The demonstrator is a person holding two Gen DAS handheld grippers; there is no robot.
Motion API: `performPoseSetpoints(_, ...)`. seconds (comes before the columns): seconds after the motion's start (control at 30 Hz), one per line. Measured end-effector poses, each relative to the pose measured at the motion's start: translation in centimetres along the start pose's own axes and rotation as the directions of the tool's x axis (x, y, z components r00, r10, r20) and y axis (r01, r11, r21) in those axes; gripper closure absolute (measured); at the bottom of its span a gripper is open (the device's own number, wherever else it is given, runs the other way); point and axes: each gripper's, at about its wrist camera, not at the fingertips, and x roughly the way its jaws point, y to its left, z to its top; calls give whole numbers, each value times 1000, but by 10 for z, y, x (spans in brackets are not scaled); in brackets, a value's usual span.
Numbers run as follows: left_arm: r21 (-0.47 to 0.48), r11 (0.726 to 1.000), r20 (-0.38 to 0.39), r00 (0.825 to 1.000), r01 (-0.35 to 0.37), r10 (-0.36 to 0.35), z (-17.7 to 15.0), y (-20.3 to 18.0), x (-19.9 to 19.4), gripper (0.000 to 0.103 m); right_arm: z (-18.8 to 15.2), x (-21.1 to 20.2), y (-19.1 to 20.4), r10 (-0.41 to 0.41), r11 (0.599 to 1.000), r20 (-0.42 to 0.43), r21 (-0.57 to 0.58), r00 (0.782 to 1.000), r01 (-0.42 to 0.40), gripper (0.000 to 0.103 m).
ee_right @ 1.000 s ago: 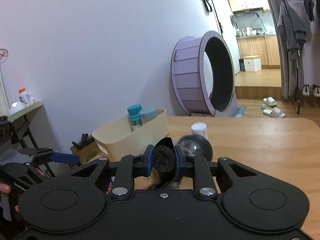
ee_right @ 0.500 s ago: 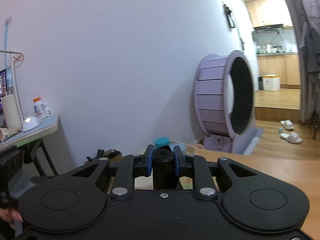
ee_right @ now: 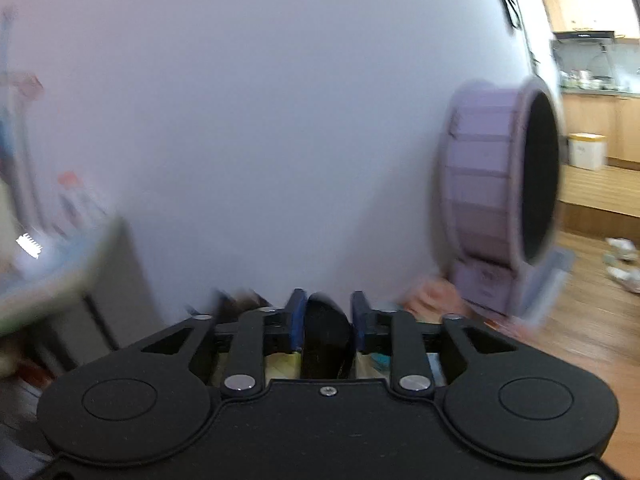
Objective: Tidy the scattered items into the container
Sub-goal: 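Carry the black glove with the right gripper into the basket and release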
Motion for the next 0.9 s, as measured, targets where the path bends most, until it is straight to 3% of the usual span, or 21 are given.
performPoseSetpoints(0.17,11,1000,-4,1000,7,-7,-1,-3,-1,0,-15,-23,-22,-52,997,28,58,998,50,50)
performPoseSetpoints(0.4,30,999,-21,1000,16,-16,-6,-10,3,0,-32,-84,-23,-113,992,77,65,991,108,41)
performPoseSetpoints(0.47,43,999,-29,999,23,-21,-8,-14,4,0,-40,-102,-18,-133,990,88,60,987,128,32)
performPoseSetpoints(0.7,96,995,-86,996,41,-33,-18,-23,17,0,-76,-144,-17,-204,975,88,111,975,194,31)
performPoseSetpoints(0.8,103,992,-110,992,70,-58,-23,-27,22,0,-88,-148,-21,-235,967,50,110,971,228,19)
performPoseSetpoints(0.9,97,990,-115,989,101,-89,-24,-30,23,2,-97,-152,-23,-234,967,23,109,972,231,17)
